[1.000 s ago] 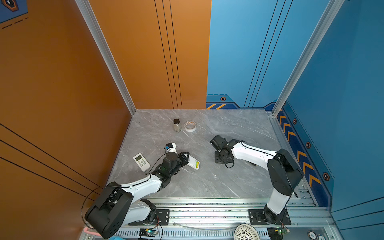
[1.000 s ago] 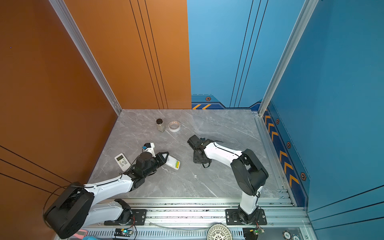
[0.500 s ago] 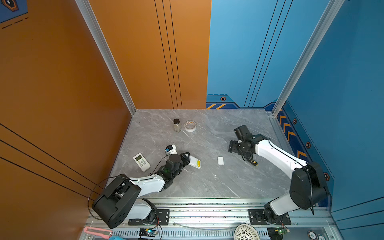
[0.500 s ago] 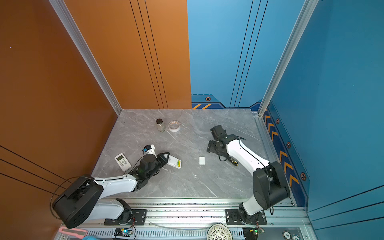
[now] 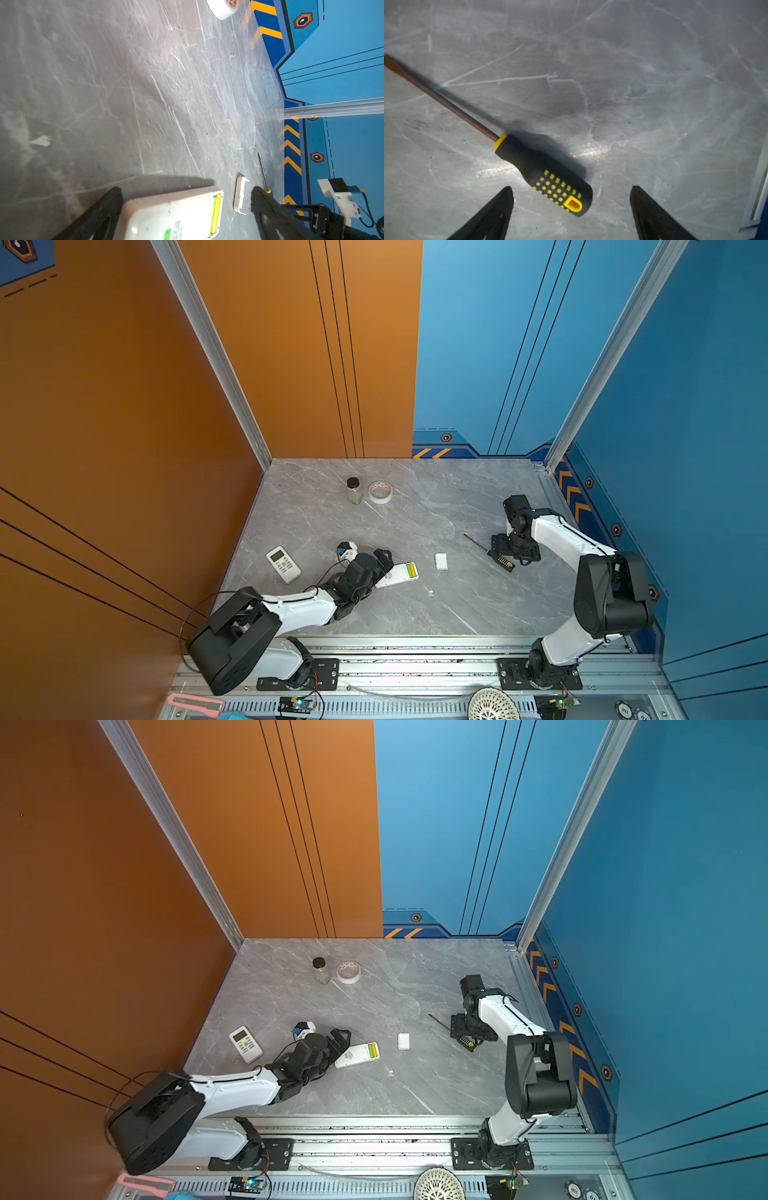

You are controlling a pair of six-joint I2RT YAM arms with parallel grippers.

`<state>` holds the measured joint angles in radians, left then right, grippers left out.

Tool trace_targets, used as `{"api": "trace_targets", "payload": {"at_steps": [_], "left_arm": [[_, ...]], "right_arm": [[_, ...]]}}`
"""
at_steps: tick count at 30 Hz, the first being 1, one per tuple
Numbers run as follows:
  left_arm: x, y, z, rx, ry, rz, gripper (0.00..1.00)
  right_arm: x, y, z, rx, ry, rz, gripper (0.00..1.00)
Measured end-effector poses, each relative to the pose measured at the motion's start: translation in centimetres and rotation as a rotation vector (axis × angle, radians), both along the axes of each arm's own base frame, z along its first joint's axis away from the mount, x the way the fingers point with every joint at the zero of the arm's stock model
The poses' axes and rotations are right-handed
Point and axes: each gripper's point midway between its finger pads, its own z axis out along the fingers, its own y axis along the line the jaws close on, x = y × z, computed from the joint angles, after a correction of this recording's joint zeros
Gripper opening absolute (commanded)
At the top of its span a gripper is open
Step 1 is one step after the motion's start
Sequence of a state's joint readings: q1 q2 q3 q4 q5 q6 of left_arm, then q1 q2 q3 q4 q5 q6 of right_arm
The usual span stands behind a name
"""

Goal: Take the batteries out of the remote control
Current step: 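Grasp the yellow-and-black screwdriver by its handle with the right gripper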

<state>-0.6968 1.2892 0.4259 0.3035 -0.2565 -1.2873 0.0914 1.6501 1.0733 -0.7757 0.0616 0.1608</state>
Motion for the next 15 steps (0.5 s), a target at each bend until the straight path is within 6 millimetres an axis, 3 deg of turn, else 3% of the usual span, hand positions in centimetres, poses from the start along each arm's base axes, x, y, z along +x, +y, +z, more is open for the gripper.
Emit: {"api": "trace_targets", "payload": {"at_steps": [3, 7, 11, 15], "left_arm": [[0.8, 2.0, 2.7, 0.025, 0.013, 0.055, 0.98], [0.5, 4.4, 5.3, 0.078, 0.057, 0.094, 0.98], [-0.4, 4.3, 7.2, 0.117, 0.114, 0.046, 0.98], [-0.4, 3.1, 10.1, 0.100, 0.116, -0.017, 0.98]], "right_arm": [[-0.1, 0.6, -0.7, 0.018, 0.033, 0.098, 0.86], [0.1, 1.0, -1.2, 0.025, 0.061, 0.179, 0.74], [0.1, 1.6, -2.6, 0.034, 0.108, 0.246, 0.65], [0.1, 2.3, -3.3, 0.027, 0.111, 0.304, 0.41]]}}
